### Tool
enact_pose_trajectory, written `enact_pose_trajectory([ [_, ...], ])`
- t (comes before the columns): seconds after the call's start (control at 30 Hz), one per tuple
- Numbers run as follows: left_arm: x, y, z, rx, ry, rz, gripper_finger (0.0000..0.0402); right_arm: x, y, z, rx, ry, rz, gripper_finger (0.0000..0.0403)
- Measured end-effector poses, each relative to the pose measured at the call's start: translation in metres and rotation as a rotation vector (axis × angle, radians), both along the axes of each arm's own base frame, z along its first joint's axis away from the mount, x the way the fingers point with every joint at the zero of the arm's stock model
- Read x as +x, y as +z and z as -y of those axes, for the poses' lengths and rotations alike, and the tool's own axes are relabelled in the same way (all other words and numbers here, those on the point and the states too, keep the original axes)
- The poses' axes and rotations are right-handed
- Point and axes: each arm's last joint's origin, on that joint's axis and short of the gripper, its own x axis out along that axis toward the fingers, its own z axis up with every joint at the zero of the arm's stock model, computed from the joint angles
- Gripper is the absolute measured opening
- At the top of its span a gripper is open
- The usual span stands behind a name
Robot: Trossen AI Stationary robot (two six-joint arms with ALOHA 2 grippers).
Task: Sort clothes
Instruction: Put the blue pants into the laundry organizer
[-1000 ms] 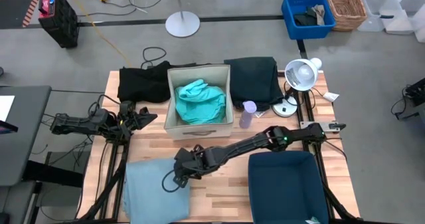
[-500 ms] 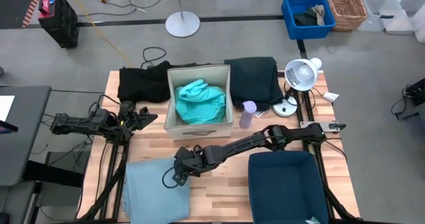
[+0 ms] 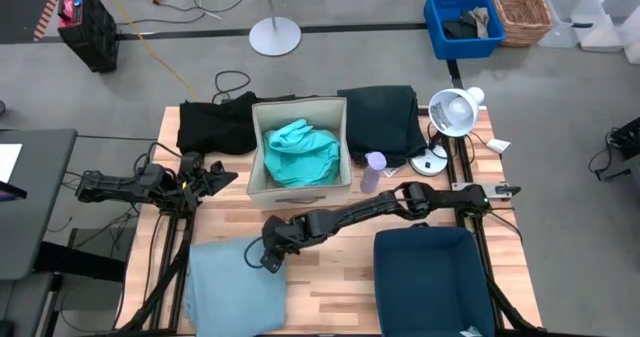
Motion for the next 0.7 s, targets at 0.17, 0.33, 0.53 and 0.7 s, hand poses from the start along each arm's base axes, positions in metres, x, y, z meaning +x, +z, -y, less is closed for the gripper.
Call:
enact_pose_trajectory([
  [0.17,0.0,0.0,0.0,0.0,0.0,0.0,0.0011,0.0,0.0,-0.0004,0.015,0.012,-0.002,0.0247],
  [0.33,0.0001,-0.0002,0.0,0.0,0.001,-0.002,0.0011,-0.0003,-0.0006,-0.0009,0.015,0.022,-0.004,0.0161],
  [0.53,0.0007,-0.002,0.0001,0.003,0.001,-0.022,0.0011,-0.0006,-0.0007,-0.002,0.022,0.029,-0.007,0.0045],
  [0.7,0.001,-0.0029,0.0001,0.004,0.001,-0.032,0.0011,-0.0011,-0.0009,-0.0023,0.032,0.038,-0.015,0.0008],
])
